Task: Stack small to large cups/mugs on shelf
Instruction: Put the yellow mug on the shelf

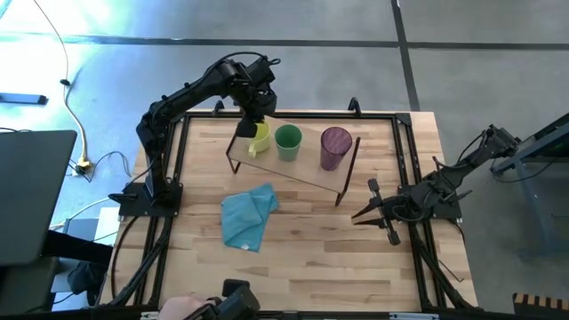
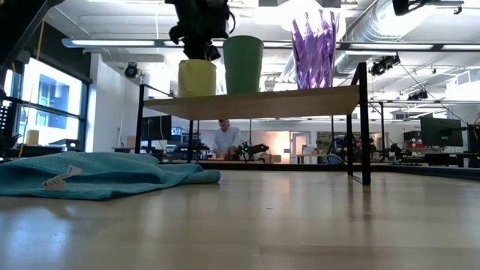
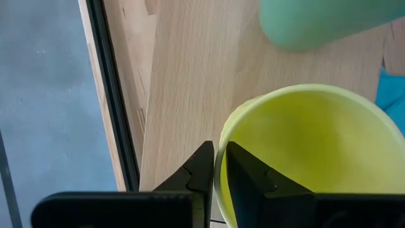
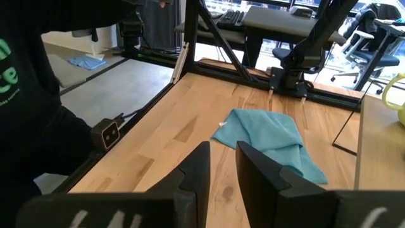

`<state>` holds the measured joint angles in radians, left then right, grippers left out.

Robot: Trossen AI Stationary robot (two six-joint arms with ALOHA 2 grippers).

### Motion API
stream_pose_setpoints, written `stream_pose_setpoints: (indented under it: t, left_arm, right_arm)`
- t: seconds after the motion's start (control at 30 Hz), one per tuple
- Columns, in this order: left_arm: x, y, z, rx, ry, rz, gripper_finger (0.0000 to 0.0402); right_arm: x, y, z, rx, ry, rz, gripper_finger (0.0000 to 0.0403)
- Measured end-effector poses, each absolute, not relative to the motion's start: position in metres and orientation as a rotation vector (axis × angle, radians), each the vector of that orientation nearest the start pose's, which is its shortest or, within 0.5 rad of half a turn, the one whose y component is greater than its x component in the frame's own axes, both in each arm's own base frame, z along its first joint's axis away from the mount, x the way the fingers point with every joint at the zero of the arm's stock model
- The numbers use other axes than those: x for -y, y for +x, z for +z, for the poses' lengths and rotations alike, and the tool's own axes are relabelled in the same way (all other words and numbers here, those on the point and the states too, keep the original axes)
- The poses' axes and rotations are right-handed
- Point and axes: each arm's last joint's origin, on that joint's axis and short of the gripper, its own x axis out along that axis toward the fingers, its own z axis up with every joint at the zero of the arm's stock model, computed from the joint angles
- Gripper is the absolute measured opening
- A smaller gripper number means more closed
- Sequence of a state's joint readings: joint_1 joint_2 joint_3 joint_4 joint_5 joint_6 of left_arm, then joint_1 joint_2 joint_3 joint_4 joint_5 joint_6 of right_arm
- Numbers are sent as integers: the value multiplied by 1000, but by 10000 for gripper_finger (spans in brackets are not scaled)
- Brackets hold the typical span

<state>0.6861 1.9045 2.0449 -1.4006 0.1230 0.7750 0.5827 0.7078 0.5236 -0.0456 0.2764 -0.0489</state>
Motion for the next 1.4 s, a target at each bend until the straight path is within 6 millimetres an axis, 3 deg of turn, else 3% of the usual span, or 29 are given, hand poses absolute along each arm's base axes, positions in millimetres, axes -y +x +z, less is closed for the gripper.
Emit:
stream_pose_setpoints:
  t: [0.37, 1.4]
  left_arm:
    - [-230, 288, 356, -1261, 183, -11, 6]
    - [-232, 287, 356, -1295, 358, -81, 1]
  right_arm:
    - [-84, 142, 267, -202, -145, 310, 67]
    - [-84, 141, 266, -219, -152, 310, 67]
